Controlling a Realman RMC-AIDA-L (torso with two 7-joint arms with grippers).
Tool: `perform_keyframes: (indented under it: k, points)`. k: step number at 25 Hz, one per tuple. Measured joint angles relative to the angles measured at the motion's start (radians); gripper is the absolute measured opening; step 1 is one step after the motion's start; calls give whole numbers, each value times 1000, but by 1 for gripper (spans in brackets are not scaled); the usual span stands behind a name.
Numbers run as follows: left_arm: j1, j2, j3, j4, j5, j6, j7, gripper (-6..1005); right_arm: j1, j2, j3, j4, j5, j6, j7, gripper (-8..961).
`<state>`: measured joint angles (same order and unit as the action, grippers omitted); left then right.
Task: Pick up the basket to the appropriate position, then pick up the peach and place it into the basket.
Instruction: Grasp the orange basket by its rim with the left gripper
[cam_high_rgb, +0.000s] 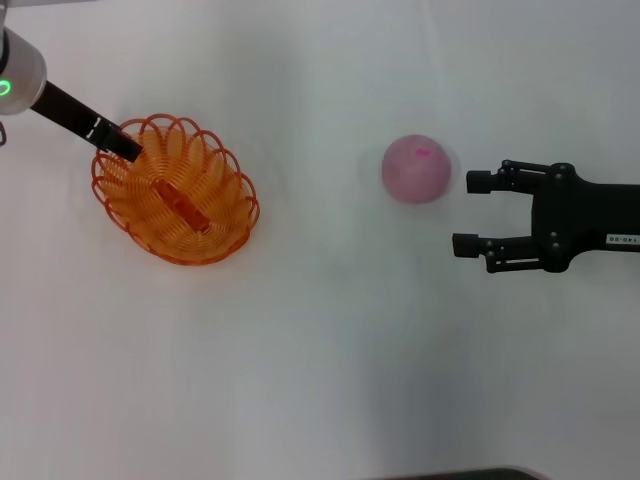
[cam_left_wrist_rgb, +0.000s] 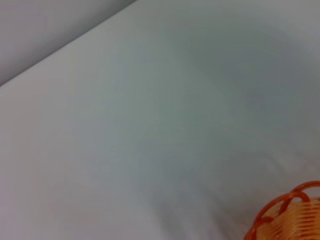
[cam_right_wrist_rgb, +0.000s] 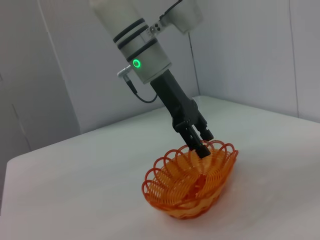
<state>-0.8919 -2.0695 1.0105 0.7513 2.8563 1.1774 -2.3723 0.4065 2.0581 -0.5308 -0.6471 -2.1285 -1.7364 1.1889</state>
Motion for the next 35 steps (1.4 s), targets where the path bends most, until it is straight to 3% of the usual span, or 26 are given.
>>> perform_keyframes:
  k: [35]
  points:
    - [0, -1, -15, -8, -5, -10, -9, 691, 0, 0, 10, 1, 6, 1, -6, 897]
